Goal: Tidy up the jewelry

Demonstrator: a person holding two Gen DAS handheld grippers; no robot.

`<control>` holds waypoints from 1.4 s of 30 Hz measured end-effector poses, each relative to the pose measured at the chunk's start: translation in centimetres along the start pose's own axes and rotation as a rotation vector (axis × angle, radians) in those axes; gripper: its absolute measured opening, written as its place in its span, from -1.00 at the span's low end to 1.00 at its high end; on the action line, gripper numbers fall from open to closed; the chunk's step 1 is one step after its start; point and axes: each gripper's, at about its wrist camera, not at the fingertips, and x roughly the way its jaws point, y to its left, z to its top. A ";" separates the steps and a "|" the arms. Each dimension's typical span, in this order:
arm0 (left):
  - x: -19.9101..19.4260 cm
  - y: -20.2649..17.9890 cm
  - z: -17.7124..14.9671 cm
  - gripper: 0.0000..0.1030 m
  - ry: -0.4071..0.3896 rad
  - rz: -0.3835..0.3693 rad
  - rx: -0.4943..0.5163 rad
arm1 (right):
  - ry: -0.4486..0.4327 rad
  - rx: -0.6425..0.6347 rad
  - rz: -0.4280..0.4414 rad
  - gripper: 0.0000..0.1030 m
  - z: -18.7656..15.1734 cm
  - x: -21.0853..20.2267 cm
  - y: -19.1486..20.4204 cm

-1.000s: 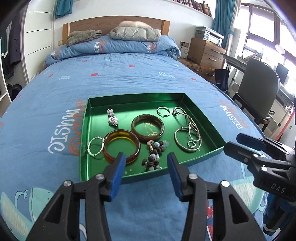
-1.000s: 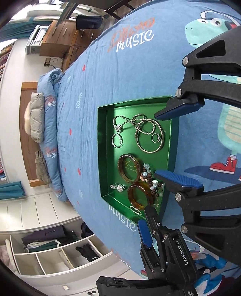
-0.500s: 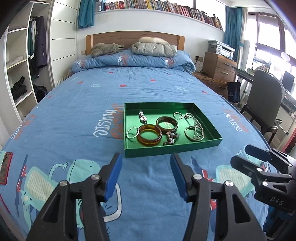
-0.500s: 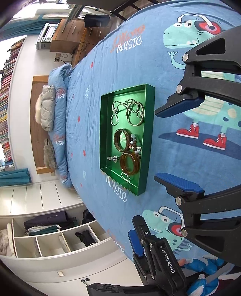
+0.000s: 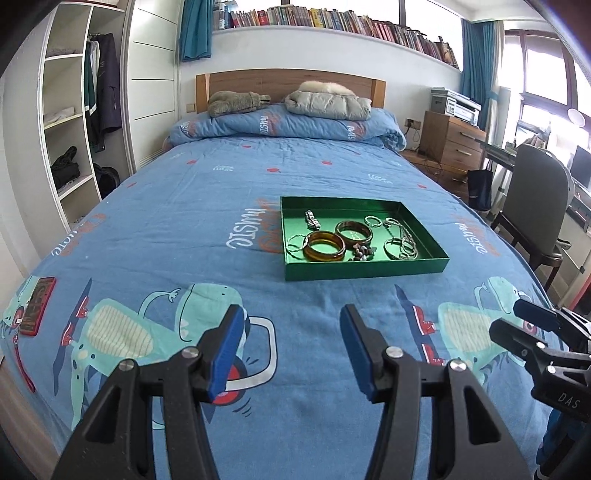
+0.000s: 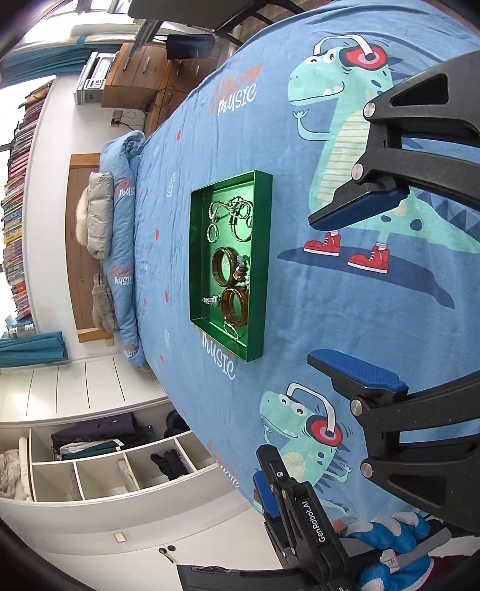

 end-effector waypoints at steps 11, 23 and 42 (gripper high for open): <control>-1.9 -0.5 -1.2 0.01 -0.047 0.026 0.029 | -0.033 0.042 -0.078 0.69 -1.7 -0.9 -1.4; -2.8 -1.4 -1.7 0.01 -0.083 0.001 0.075 | -0.078 0.048 -0.125 0.89 -2.2 -2.1 -1.8; -2.4 -1.4 -2.1 0.01 -0.071 -0.022 0.079 | -0.064 0.048 -0.138 0.89 -2.7 -1.8 -2.1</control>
